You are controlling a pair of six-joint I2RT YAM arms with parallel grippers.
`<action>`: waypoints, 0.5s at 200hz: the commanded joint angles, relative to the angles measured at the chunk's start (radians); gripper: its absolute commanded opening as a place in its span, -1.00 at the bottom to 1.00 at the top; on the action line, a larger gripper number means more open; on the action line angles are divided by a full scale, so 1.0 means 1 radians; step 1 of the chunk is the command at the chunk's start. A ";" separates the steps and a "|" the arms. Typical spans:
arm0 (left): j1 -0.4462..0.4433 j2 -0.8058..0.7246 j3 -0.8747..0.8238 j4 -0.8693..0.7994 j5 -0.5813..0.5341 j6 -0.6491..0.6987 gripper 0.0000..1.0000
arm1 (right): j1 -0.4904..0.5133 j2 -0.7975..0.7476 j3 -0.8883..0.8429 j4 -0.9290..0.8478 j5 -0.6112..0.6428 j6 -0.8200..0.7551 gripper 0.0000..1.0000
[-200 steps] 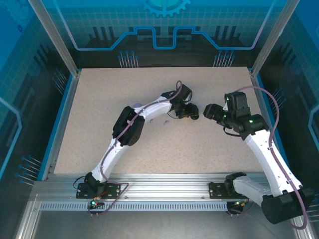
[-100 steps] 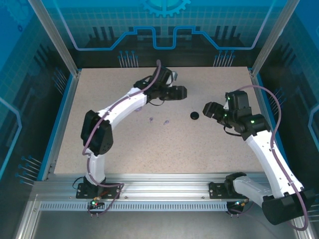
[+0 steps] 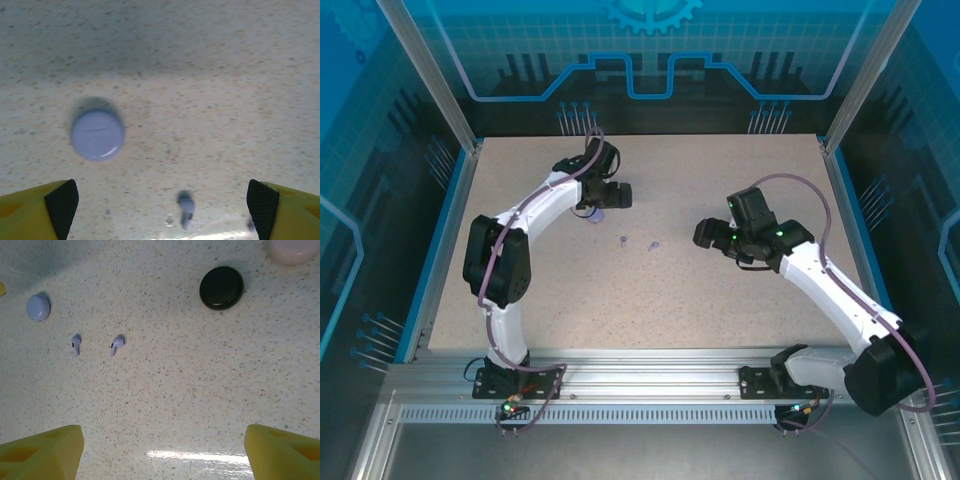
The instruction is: Insert the wireless bluetooth earbuds into the charging case
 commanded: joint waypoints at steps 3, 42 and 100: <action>0.046 0.057 -0.011 -0.075 -0.019 0.039 0.82 | 0.026 0.031 0.003 0.044 0.024 0.024 0.70; 0.075 0.142 0.025 -0.094 0.013 0.025 0.81 | 0.047 0.076 0.031 0.041 0.031 0.026 0.69; 0.084 0.267 0.145 -0.162 -0.003 0.000 0.79 | 0.056 0.100 0.053 0.036 0.044 0.025 0.69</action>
